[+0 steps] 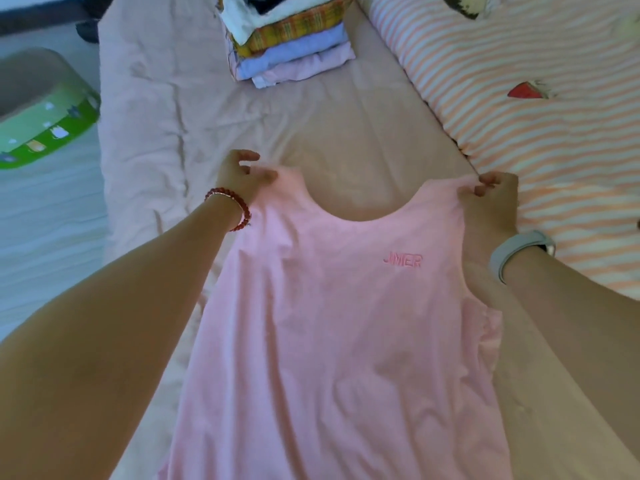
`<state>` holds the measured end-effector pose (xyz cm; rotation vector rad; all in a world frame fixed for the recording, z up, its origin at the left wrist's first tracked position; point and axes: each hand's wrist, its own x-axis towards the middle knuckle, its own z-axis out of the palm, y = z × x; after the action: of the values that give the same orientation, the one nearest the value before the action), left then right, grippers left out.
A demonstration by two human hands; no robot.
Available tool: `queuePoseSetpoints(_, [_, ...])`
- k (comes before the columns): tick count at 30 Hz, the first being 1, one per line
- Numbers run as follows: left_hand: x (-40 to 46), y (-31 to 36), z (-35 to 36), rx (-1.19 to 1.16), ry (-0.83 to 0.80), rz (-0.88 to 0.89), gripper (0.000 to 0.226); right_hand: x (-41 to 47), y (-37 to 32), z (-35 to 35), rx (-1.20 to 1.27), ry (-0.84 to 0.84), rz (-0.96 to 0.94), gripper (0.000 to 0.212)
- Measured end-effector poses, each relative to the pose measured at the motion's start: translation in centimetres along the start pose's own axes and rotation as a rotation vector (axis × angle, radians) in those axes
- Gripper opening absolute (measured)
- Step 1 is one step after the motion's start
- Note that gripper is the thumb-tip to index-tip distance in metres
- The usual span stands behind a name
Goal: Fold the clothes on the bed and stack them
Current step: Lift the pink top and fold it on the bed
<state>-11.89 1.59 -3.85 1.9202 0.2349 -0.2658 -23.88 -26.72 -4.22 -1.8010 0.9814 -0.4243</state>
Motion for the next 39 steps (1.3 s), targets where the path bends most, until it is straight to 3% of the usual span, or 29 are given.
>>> queuePoseSetpoints(3, [-1.6, -0.1, -1.0, 0.280, -0.050, 0.165, 0.030, -1.6, -0.1, -1.4, -0.144, -0.063, -0.062, 0.045])
queuePoseSetpoints(6, [-4.4, -0.6, -1.8, 0.500, -0.028, 0.285, 0.021, -4.4, 0.1, -2.8, -0.256, -0.131, -0.153, 0.034])
queuePoseSetpoints(11, [-11.3, -2.2, -4.2, 0.603, -0.106, 0.519, 0.013, -11.0, 1.1, -5.9, -0.350, -0.169, -0.299, 0.017])
queuePoseSetpoints(14, [-16.5, -3.7, -6.0, 0.613, -0.164, 0.597, 0.031, -16.0, 2.6, -8.7, -0.337, -0.141, -0.385, 0.013])
queuePoseSetpoints(18, [-23.7, -7.0, -8.9, 0.689, -0.306, 0.721, 0.047, -23.2, 6.2, -12.5, -0.424, -0.201, -0.417, 0.028])
queuePoseSetpoints(21, [-28.8, -9.5, -11.0, 0.780, -0.401, 0.788, 0.043, -28.4, 8.7, -15.1, -0.484, -0.246, -0.401, 0.047])
queuePoseSetpoints(23, [-32.0, -11.3, -12.2, 0.839, -0.467, 0.827, 0.032, -31.9, 9.8, -16.7, -0.515, -0.280, -0.420, 0.048])
queuePoseSetpoints(26, [-36.1, -14.2, -14.1, 0.887, -0.606, 0.834, 0.034, -36.6, 11.5, -19.0, -0.629, -0.402, -0.514, 0.045])
queuePoseSetpoints(29, [-39.4, -16.7, -15.6, 0.962, -0.750, 0.840, 0.021, -40.8, 13.6, -21.1, -0.765, -0.509, -0.424, 0.039])
queuePoseSetpoints(31, [-41.1, -18.2, -16.2, 1.010, -0.818, 0.805, 0.036, -43.1, 15.1, -22.3, -0.831, -0.533, -0.423, 0.037])
queuePoseSetpoints(34, [-42.4, -19.8, -16.6, 1.133, -0.920, 0.612, 0.036, -45.4, 17.0, -23.4, -0.921, -0.554, -0.432, 0.037])
queuePoseSetpoints(37, [-42.0, -20.9, -16.0, 1.368, -1.093, 0.444, 0.033, -46.2, 18.9, -23.6, -1.130, -0.729, -0.263, 0.034])
queuePoseSetpoints(39, [-41.6, -20.8, -15.1, 1.373, -1.067, 0.325, 0.030, -46.0, 19.5, -23.4, -1.214, -0.818, -0.161, 0.036])
